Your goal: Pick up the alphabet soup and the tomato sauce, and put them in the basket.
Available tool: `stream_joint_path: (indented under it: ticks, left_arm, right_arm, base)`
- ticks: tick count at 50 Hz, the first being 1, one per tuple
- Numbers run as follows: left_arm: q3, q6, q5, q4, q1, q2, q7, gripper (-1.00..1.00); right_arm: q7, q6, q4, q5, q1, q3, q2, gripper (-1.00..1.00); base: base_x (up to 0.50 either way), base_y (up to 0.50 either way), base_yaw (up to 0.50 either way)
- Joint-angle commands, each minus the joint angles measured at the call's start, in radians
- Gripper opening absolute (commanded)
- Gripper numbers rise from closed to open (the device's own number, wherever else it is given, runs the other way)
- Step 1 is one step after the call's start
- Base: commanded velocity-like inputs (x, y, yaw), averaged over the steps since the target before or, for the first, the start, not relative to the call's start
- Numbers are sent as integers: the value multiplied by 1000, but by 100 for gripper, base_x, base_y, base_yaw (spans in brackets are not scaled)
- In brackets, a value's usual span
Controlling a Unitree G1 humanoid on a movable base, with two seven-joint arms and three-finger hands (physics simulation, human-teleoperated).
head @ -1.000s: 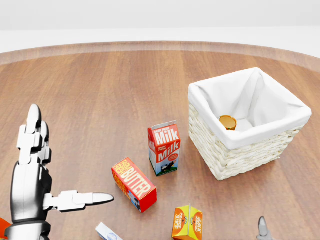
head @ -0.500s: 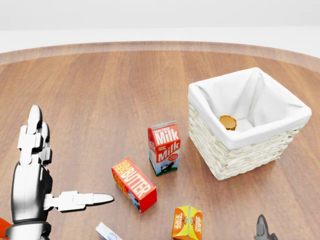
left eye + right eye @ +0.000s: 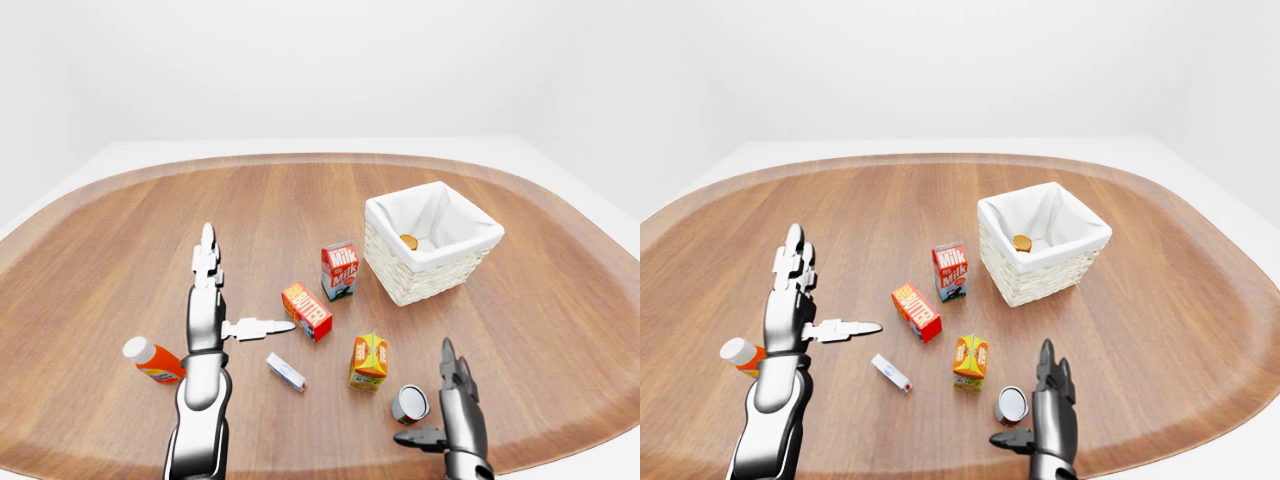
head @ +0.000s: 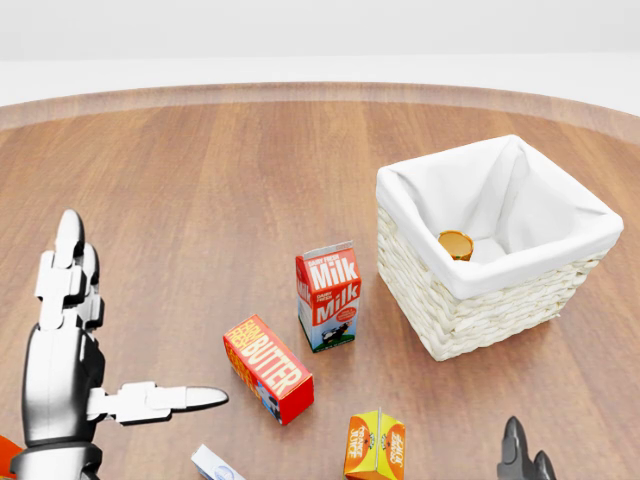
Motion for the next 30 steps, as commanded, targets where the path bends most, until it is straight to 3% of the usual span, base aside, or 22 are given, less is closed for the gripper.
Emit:
stream_joint_path:
  ticks: [1, 16, 30]
  left_arm:
    - [1, 0, -1, -6, 1, 0, 0, 100]
    - [2, 0, -1, -6, 1, 0, -1, 100]
    - [2, 0, -1, -6, 1, 0, -1, 100]
  right_arm:
    - [-52, 0, 2, -32, -4, 35, -15, 100]
    - [-142, 0, 70, -103, -29, 68, -38, 100]
    - [-142, 0, 42, -103, -16, 107, -54, 100]
  base:
    - [0, 0, 0]
    - [0, 0, 0]
    - [0, 0, 0]
